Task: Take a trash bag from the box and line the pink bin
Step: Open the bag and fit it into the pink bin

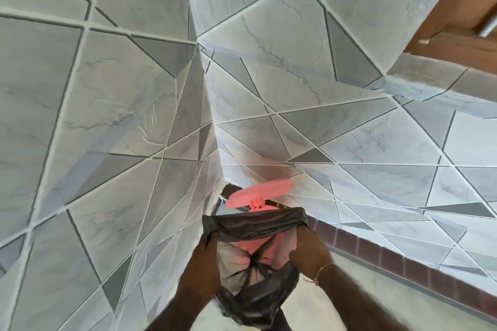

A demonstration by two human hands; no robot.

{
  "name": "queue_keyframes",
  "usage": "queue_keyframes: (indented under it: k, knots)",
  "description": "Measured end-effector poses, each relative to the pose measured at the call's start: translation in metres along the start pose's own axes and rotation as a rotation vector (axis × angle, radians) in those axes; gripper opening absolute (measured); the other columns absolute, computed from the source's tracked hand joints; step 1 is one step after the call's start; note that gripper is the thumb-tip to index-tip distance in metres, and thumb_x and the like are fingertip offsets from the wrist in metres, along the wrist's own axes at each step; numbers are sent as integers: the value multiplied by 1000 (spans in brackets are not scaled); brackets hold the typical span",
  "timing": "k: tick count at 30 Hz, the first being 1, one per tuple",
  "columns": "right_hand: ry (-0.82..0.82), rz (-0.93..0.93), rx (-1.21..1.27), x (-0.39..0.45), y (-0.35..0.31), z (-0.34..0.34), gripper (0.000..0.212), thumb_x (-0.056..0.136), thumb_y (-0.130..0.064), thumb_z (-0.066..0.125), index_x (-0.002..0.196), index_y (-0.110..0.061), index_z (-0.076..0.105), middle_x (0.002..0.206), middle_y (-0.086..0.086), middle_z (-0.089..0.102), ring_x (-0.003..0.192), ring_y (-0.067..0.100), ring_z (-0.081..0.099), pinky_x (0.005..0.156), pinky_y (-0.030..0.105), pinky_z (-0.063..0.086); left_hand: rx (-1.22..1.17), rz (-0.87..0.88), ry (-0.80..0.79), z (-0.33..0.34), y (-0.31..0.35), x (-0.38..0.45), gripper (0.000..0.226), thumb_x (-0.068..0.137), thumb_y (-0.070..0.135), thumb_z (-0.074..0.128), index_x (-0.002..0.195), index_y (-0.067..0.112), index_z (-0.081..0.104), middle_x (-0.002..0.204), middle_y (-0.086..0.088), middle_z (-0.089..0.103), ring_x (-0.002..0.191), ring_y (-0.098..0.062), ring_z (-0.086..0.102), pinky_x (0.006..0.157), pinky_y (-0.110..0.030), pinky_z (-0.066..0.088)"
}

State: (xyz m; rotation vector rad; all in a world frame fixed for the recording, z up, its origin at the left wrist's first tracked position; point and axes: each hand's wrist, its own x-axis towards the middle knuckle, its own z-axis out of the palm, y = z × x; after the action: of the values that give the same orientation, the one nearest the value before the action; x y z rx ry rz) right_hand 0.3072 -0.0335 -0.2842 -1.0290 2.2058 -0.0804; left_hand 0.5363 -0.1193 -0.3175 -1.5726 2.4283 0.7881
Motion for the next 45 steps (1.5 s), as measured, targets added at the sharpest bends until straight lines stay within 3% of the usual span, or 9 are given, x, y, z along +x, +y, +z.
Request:
queue_keyframes:
  k: [7,12,15,21,27,33,36,41,45]
  knots:
    - [-84,64,165,48,19,16,53,76,-17,59,128,-19,52,130,5,61,115,30,59,93,33,49,-134,38,-101,39,32,40,87,83,-3,42,155,26,2,162,4,12,133,-21,45,97,-23,42]
    - [-121,68,241,80,28,19,44,77,-19,59,120,-21,57,131,7,61,115,34,58,94,36,49,-97,104,-77,76,59,74,80,82,9,47,152,26,13,129,-7,61,101,-24,65,84,-33,56]
    - [-121,101,261,103,42,13,29,70,-21,59,98,-24,55,119,11,65,107,37,60,83,36,48,-105,127,-58,84,87,96,75,84,26,30,155,23,6,132,-2,59,101,-22,64,81,-37,56]
    - [-53,201,244,151,81,17,45,69,-9,60,114,-8,54,117,15,64,106,37,58,77,31,43,-268,35,-99,116,91,130,77,87,5,51,153,24,16,154,0,35,137,-21,41,113,-27,32]
    - [-60,224,258,169,83,41,41,70,-14,63,111,-9,55,112,16,65,101,39,60,71,30,39,-313,12,-124,140,67,144,64,86,-2,51,144,20,34,145,0,44,135,-18,44,107,-17,28]
    - [-90,221,281,191,65,89,42,78,-44,62,108,-15,58,114,15,67,102,40,61,77,36,47,-307,34,-181,178,33,170,73,86,-3,53,150,19,26,152,-2,39,137,-18,43,109,-21,33]
    - [-98,232,272,206,61,105,45,68,-38,57,106,-14,60,113,15,67,102,39,61,79,36,48,-297,49,-168,189,20,184,76,87,1,57,150,24,21,152,1,40,135,-19,47,107,-32,41]
    - [-9,267,299,226,72,116,37,73,-18,59,109,-13,59,112,17,67,100,41,61,73,33,42,-335,23,-139,197,7,204,71,85,-1,61,146,17,29,147,-6,46,136,-22,46,110,-31,40]
    - [60,336,264,235,94,124,55,67,-5,59,121,-10,50,112,17,65,99,39,59,72,28,35,-355,-13,-79,196,2,213,69,82,0,68,142,13,35,144,-10,49,133,-27,48,101,-23,35]
